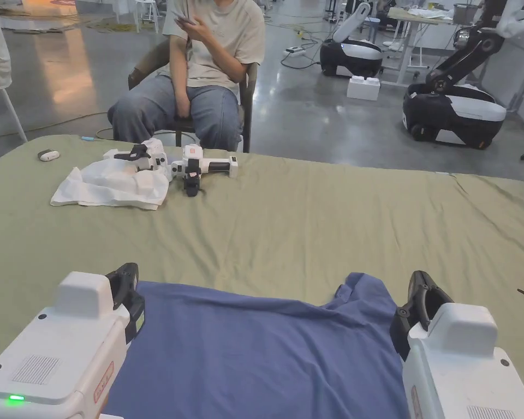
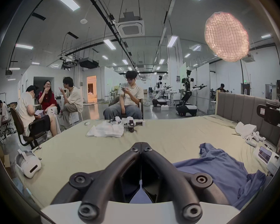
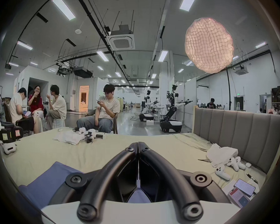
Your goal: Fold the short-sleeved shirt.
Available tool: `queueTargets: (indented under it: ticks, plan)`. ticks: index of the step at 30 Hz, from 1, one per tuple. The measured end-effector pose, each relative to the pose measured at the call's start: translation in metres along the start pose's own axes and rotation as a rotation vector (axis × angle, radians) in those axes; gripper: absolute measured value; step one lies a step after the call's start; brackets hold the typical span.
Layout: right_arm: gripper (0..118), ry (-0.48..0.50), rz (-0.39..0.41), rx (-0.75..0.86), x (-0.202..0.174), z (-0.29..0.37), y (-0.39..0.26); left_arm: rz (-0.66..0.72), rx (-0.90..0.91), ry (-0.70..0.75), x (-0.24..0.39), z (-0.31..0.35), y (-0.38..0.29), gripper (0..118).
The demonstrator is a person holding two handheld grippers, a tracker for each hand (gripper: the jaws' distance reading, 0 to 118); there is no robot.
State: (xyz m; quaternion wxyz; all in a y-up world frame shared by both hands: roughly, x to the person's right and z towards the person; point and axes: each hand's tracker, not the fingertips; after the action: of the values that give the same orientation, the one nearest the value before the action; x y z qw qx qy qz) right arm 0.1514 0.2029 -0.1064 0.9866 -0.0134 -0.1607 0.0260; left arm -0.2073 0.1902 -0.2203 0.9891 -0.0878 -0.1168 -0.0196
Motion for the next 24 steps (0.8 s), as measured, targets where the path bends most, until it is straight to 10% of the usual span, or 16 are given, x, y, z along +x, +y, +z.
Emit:
queueTargets:
  ticks: [14,16,19,24]
  plan:
    - [0,-0.005,-0.009,-0.242,0.021,-0.041,-0.049,0.115,-0.545,-0.011,-0.098,-0.21,-0.038,2]
    - [0,-0.021,-0.008,-0.268,0.025,-0.045,-0.057,0.121,-0.611,-0.008,-0.102,-0.241,-0.044,19]
    - [0,-0.046,0.004,-0.311,0.034,-0.049,-0.067,0.173,-0.687,-0.024,-0.099,-0.279,-0.057,78]
    - [0,-0.096,0.003,-0.366,0.051,-0.054,-0.077,0.143,-0.763,-0.003,-0.093,-0.319,-0.079,86]
